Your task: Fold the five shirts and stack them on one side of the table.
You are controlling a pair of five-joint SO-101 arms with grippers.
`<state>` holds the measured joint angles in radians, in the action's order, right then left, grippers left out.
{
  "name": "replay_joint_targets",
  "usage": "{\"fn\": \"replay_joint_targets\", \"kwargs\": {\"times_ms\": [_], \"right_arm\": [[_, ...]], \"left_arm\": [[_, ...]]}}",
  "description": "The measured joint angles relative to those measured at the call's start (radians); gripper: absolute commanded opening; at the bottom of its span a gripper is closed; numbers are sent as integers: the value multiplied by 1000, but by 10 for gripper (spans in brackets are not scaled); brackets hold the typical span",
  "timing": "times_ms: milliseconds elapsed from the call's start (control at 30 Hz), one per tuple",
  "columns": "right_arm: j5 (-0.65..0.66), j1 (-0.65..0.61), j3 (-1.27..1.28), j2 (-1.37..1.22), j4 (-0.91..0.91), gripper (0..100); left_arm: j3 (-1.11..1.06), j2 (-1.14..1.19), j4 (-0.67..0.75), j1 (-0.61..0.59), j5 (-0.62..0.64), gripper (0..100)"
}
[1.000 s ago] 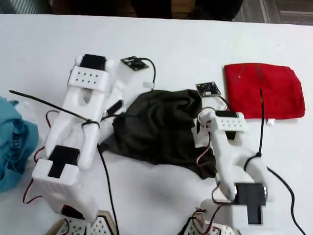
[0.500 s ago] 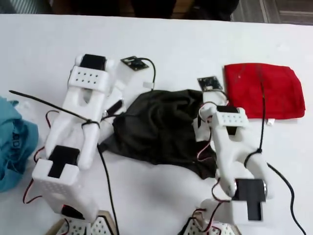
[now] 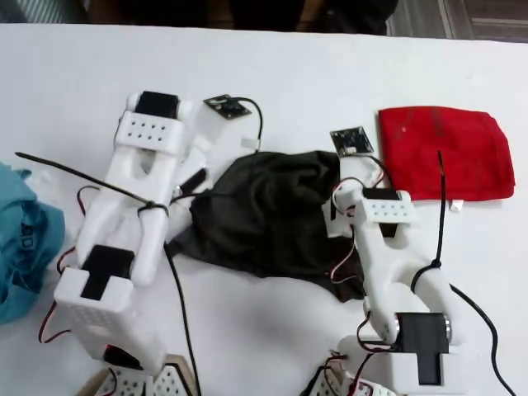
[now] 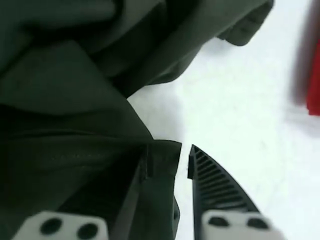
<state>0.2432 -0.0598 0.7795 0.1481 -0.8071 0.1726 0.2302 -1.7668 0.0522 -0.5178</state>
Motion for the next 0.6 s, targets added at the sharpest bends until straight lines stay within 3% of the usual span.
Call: {"fn": "replay_joint_targets", "kwargs": {"times_ms": [333,467,600], "right_arm": [[-2,2,-104,-166,-34,117],[-2,3,-153,-204,-72,10],[-2,5,-158,-207,-75,21]], "left_arm": [[0,0,0,0,0,233],[0,0,0,0,0,233],[0,0,0,0,0,233]]}}
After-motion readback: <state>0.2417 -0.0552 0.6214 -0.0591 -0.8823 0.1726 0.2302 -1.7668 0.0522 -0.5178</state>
